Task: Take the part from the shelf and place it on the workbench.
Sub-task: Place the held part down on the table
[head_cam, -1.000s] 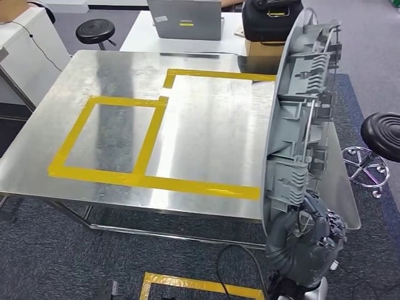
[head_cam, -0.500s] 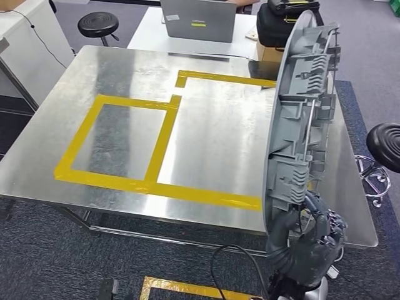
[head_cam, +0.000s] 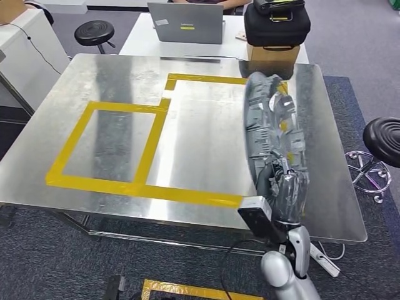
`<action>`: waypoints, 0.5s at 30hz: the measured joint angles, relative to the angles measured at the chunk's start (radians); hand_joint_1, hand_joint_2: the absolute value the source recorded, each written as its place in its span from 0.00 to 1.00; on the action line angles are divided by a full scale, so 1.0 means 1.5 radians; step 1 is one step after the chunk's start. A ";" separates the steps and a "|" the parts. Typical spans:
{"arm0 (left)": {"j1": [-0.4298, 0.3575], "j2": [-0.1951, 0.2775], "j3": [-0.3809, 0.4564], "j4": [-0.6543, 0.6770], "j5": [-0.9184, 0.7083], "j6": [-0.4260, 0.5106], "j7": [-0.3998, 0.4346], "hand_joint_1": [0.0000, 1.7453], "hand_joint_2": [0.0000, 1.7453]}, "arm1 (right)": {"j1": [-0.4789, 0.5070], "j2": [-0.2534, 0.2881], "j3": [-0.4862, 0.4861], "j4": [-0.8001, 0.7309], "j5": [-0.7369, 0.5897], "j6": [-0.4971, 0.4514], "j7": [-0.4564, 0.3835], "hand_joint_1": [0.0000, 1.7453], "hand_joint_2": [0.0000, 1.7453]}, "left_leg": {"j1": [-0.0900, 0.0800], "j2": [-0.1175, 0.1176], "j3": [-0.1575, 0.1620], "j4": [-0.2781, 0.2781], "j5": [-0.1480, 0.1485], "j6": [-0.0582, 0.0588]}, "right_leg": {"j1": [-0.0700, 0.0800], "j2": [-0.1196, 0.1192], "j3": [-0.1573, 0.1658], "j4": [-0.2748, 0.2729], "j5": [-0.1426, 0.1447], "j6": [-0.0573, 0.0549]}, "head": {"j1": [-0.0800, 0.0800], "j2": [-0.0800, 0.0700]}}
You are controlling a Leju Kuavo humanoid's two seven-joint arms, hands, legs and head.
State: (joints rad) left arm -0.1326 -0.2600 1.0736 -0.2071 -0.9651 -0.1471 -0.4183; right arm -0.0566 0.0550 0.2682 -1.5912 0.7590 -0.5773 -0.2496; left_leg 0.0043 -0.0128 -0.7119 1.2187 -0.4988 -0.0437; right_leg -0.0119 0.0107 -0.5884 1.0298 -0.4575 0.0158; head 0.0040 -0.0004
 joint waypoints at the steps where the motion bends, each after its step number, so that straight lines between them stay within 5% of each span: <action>1: -0.002 0.000 -0.002 0.000 -0.003 -0.002 0.002 0.00 1.00 | -0.015 -0.009 -0.015 0.031 -0.003 0.005 -0.001 1.00 1.00 | 0.001 0.000 0.020 -0.040 0.022 0.001 | 0.000 0.000 0.000 0.000 0.000 0.002 | 0.000 0.000; 4: -0.008 0.001 -0.010 0.000 -0.005 -0.005 0.004 0.00 1.00 | -0.047 -0.028 -0.048 0.091 -0.006 0.008 -0.008 1.00 1.00 | 0.002 0.000 0.063 -0.130 0.048 0.008 | 0.004 -0.001 -0.003 0.002 -0.001 0.014 | -0.001 0.000; 8: -0.009 0.000 -0.013 0.000 -0.007 -0.006 0.005 0.00 1.00 | -0.058 -0.039 -0.067 0.128 0.008 0.015 -0.001 1.00 1.00 | 0.002 0.000 0.064 -0.137 0.046 0.026 | 0.003 -0.001 -0.009 0.010 -0.009 0.029 | 0.002 0.000; 12: -0.012 0.001 -0.020 0.000 -0.016 -0.005 0.010 0.00 1.00 | -0.081 -0.052 -0.089 0.188 0.025 0.035 0.010 1.00 1.00 | 0.001 0.000 0.065 -0.138 0.045 0.038 | 0.002 -0.002 -0.082 0.158 -0.074 0.035 | 0.006 0.000; 14: -0.013 0.001 -0.027 0.000 -0.022 -0.005 0.015 0.00 1.00 | -0.100 -0.060 -0.102 0.233 0.035 0.043 0.008 1.00 1.00 | 0.000 -0.001 0.066 -0.138 0.045 0.039 | 0.002 -0.002 -0.098 0.181 -0.068 0.034 | 0.007 0.000; 15: -0.014 0.001 -0.030 0.000 -0.025 -0.005 0.018 0.00 1.00 | -0.112 -0.064 -0.108 0.255 0.042 0.046 0.007 1.00 1.00 | 0.000 -0.002 0.067 -0.138 0.045 0.039 | 0.002 -0.002 -0.087 0.155 -0.048 0.033 | 0.007 0.000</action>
State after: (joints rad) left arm -0.1533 -0.2586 1.0285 -0.2071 -1.0028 -0.1552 -0.3915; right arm -0.2242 -0.0403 0.1062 -1.2085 0.8224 -0.5077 -0.2395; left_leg 0.0045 -0.0155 -0.6119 1.0124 -0.4316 0.0144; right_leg -0.0084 0.0078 -0.7192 1.2626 -0.5300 0.0651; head 0.0138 -0.0004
